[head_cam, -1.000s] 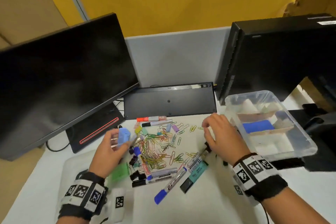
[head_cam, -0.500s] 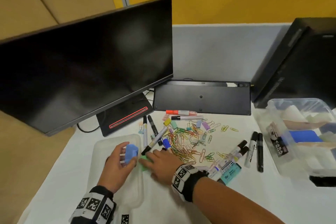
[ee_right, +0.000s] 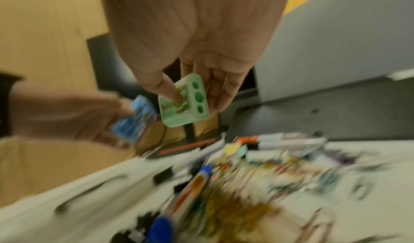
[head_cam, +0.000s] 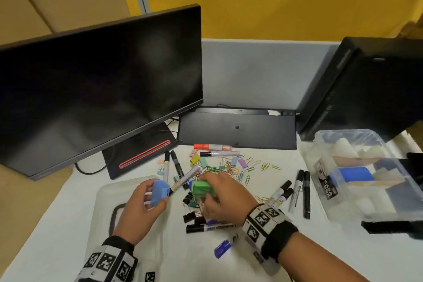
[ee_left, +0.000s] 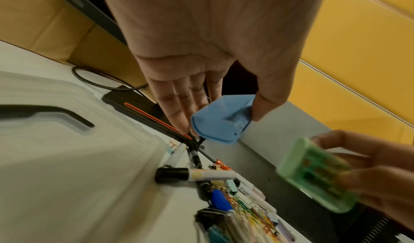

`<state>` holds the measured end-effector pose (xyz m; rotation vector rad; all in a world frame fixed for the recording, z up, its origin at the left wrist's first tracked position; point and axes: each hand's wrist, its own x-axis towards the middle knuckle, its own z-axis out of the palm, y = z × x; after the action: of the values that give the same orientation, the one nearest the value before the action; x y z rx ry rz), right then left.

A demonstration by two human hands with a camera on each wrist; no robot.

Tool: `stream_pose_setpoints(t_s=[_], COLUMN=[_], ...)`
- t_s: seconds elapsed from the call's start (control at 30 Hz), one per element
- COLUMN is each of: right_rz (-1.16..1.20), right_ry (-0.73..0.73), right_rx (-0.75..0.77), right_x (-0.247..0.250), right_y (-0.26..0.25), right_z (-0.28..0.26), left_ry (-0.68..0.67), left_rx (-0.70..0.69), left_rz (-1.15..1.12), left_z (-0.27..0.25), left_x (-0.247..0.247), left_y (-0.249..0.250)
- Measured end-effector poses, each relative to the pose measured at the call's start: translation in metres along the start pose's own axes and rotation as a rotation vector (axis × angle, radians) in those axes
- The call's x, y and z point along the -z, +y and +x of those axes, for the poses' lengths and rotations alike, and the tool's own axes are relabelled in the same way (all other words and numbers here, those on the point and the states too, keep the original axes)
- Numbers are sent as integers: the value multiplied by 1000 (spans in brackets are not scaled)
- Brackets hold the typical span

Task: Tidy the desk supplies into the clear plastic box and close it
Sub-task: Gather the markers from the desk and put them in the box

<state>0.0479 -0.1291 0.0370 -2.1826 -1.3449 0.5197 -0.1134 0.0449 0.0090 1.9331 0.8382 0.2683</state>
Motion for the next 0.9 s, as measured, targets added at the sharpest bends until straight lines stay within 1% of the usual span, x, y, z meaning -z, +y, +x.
stream_pose_setpoints(t_s=[0.07,0.13,0.2,0.23,0.27,0.37,0.4,0.47,0.6,0.7,0.77,0.9], right_rz=[-41,-101,-136,-148,-162,-216,-213,-197,-171,-198,-240,-176], right_ry=[121,277,418,453,450,340,329,333,223,196,171,119], right_rx=[-1,-16,-111,-191,-289,-592,-669,-775,-860,-895,-945,-1076], right_x=[38,73,106,122,138,178,187,198,202,202,202,203], right_y=[17,40,66,79,92,130,140,158,187,199,205,213], right_z=[-20,-40,-63,-76,-88,-121,-129,-137,-133,-123,-116,-104], left_ry=[-38,-73,-123,-150,-178,-219,-219,-229,-239,-247,-254,-239], left_rx=[-13,-20,-31,-36,-39,-43,-58,-97,-142,-119,-115,-133], left_rz=[-24,-38,-24,-17,-6,62,79,105,134,143,138,128], left_z=[0,0,0,0,1,1,1,0,0,0,-1,-4], left_x=[-12,-26,-41,-48,-56,-78,-85,-98,-113,-117,-119,-118], left_y=[8,15,25,30,35,50,55,67,78,79,81,82])
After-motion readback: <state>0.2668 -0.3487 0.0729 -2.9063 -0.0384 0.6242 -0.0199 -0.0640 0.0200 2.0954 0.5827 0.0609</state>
